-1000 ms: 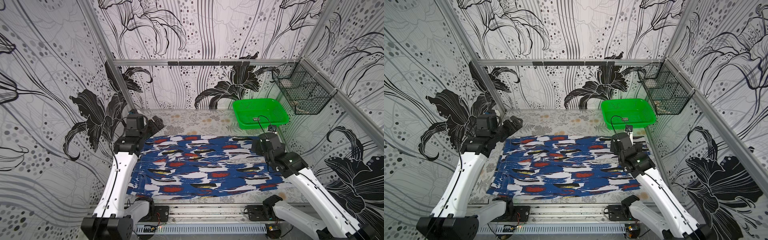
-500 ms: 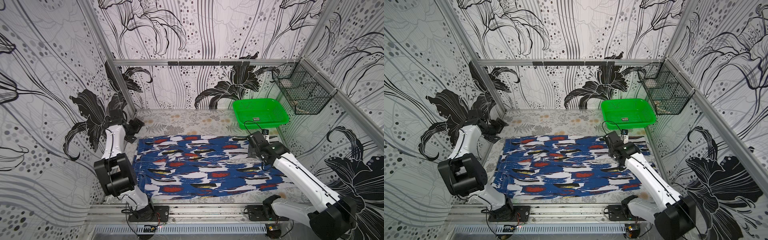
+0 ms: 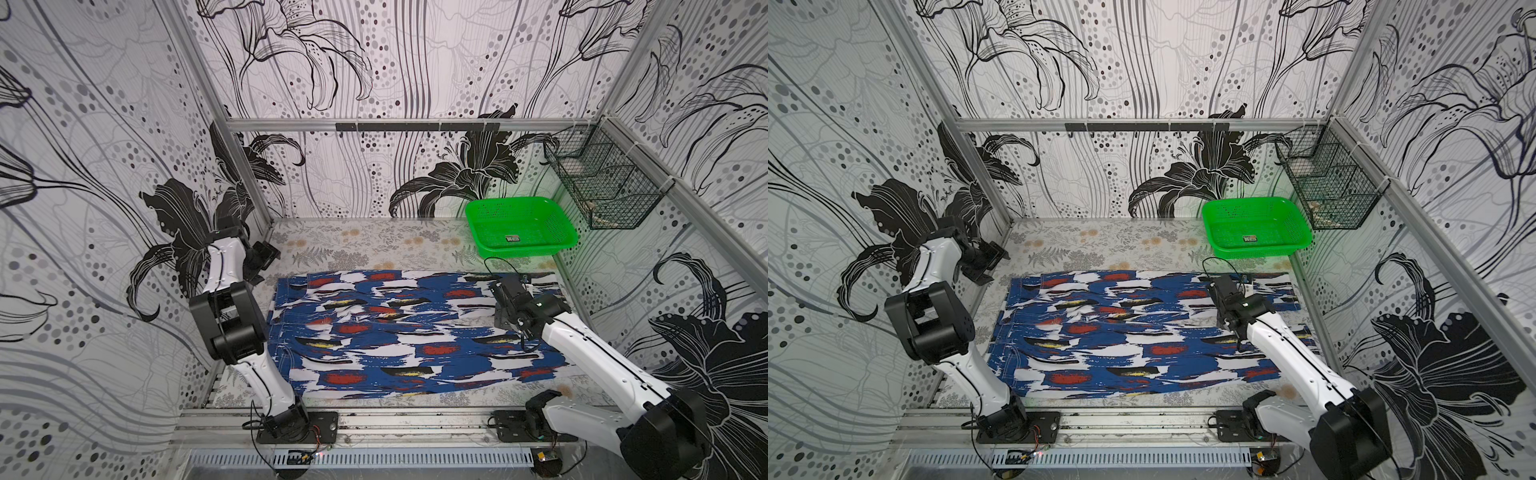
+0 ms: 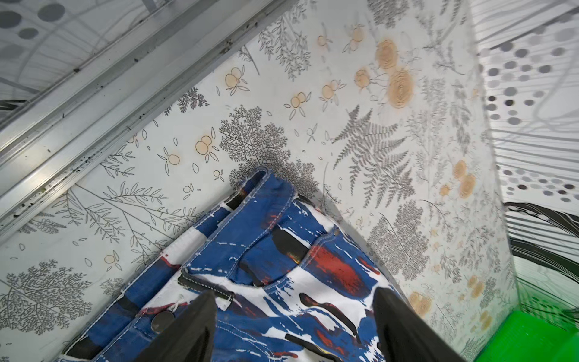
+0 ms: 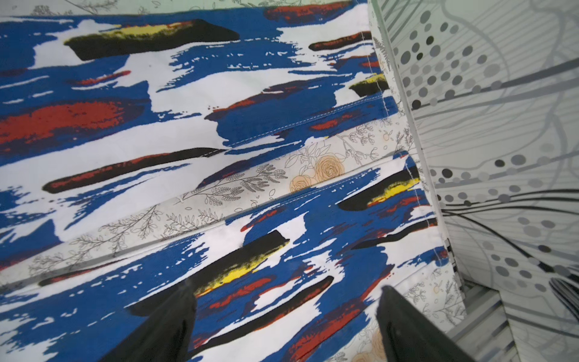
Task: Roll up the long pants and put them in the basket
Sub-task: Fold the long pant at the center of the board.
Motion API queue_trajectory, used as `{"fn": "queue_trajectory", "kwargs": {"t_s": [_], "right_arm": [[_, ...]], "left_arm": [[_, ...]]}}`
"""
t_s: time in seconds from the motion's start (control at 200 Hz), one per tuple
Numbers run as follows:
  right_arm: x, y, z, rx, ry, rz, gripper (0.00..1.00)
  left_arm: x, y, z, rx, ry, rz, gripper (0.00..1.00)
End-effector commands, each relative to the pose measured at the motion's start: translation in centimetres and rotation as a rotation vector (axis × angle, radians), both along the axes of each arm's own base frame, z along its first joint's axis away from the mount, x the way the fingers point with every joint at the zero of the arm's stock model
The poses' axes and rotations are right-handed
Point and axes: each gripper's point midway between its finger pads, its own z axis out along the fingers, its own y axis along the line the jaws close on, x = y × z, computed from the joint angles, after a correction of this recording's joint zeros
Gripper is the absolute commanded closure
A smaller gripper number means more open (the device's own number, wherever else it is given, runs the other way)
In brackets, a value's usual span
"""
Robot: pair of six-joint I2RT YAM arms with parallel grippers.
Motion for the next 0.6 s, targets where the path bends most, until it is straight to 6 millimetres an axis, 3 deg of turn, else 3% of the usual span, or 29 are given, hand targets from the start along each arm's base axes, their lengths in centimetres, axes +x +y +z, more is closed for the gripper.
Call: {"fn": "queue_trajectory", "kwargs": {"t_s": [0.0,0.18,0.315,0.596], "right_arm": [[0.3,0.1,0.0,0.008,-0.013,0.021,0.1],[0.8,0.4,-0.6,0.031,-0.002,0.015,0.08],[1.0,0.5,-0.5,0.045,0.0,0.016,0.07],[0.7,0.4,-0.7,0.077,0.002,0.0,0.06]], "left_arm": [[0.6,1.2,0.2,0.033,0.007,-0.025,0.19],[2.8,1.2,-1.0,-0.017,-0.018,-0.045,0.2],[3.1,2.0,-2.6,-0.008,0.022,-0.034,0.23],[3.6,1.6,-5.4,-0.05,0.034,-0.048,0.25]]}}
